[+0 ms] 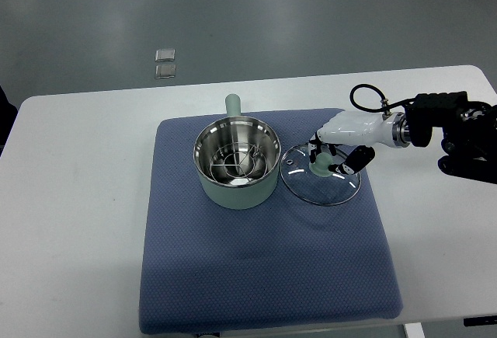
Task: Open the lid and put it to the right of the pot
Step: 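Release the knob and raise the right hand away from the lid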
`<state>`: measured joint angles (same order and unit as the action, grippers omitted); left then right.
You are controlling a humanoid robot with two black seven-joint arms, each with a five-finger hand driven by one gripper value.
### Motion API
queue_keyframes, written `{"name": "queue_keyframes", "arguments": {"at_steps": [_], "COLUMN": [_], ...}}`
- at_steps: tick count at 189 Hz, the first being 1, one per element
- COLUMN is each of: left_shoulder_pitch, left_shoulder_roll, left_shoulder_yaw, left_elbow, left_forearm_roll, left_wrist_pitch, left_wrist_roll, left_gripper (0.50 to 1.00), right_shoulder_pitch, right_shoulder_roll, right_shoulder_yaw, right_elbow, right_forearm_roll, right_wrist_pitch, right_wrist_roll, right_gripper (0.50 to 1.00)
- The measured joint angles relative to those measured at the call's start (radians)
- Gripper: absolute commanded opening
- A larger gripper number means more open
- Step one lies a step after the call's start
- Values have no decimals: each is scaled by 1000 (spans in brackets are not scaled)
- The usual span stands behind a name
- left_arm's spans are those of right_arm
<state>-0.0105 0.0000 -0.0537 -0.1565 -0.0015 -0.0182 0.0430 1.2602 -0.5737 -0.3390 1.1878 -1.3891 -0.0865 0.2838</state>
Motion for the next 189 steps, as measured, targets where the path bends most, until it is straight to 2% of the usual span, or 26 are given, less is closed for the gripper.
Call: {"name": "queue_keyframes", "arguments": {"at_steps": [20,21,27,36,37,39,52,57,67,68,82,137,170,189], "left_shoulder_pitch": [0,0,0,0,0,0,0,0,0,0,0,0,0,1], "left_shoulder_roll": [0,0,0,0,0,0,0,0,0,0,0,0,0,0], "left_shoulder_yaw": [0,0,0,0,0,0,0,0,0,0,0,0,0,0], "left_elbow": [0,0,0,0,0,0,0,0,0,0,0,0,0,0], "left_forearm_roll": [0,0,0,0,0,0,0,0,0,0,0,0,0,0], "left_wrist_pitch": [0,0,0,0,0,0,0,0,0,0,0,0,0,0], "left_wrist_roll": [0,0,0,0,0,0,0,0,0,0,0,0,0,0], "left_gripper": [1000,1000,1000,1000,1000,1000,1000,1000,1000,1000,1000,1000,1000,1000], "right_shoulder_pitch": [-1,-1,-1,-1,-1,-2,-2,-2,-2,-2,-2,-14,-116,-229], "right_shoulder_roll": [0,0,0,0,0,0,0,-1,-2,-2,-3,-44,-80,-84], "right_shoulder_yaw": [5,6,9,12,12,13,15,16,16,16,16,98,310,506], "right_elbow": [0,0,-1,-1,-1,-1,-1,-1,-1,-1,-1,-1,-2,-20], "right_forearm_roll": [-1,-1,-1,-1,-1,-1,0,0,2,2,3,16,29,90], "right_wrist_pitch": [-1,-1,-1,-1,-1,-1,-1,-1,-1,-1,-1,14,76,120], "right_wrist_roll": [0,0,1,1,2,2,4,4,6,6,8,11,9,5], "right_gripper": [500,587,651,652,743,760,813,856,856,901,919,917,917,917]}}
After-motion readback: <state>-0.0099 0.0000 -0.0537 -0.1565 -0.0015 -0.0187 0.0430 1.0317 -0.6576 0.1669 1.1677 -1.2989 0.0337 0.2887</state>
